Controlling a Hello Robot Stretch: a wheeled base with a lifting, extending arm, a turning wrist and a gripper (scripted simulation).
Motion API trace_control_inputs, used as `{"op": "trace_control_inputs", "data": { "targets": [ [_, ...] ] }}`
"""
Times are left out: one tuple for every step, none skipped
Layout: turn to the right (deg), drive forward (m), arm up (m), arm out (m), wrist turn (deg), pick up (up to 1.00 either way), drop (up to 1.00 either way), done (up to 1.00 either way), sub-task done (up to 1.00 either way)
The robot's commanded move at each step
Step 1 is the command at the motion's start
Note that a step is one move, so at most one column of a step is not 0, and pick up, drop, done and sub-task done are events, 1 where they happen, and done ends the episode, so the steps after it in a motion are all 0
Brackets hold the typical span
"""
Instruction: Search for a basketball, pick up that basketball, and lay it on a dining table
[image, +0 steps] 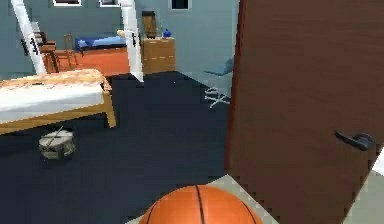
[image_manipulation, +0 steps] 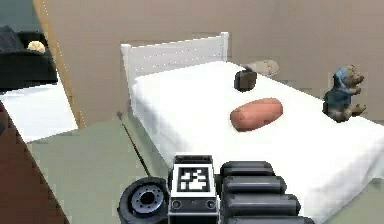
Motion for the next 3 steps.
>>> {"op": "trace_control_inputs", "data": {
  "targets": [
    [45.0, 0.0, 0.0, 0.0, 0.0, 0.0, 0.0, 0.0, 0.0],
    [18.0, 0.0, 0.0, 0.0, 0.0, 0.0, 0.0, 0.0, 0.0],
    [0.0, 1.0, 0.0, 0.0, 0.0, 0.0, 0.0, 0.0, 0.0]
  ]
}}
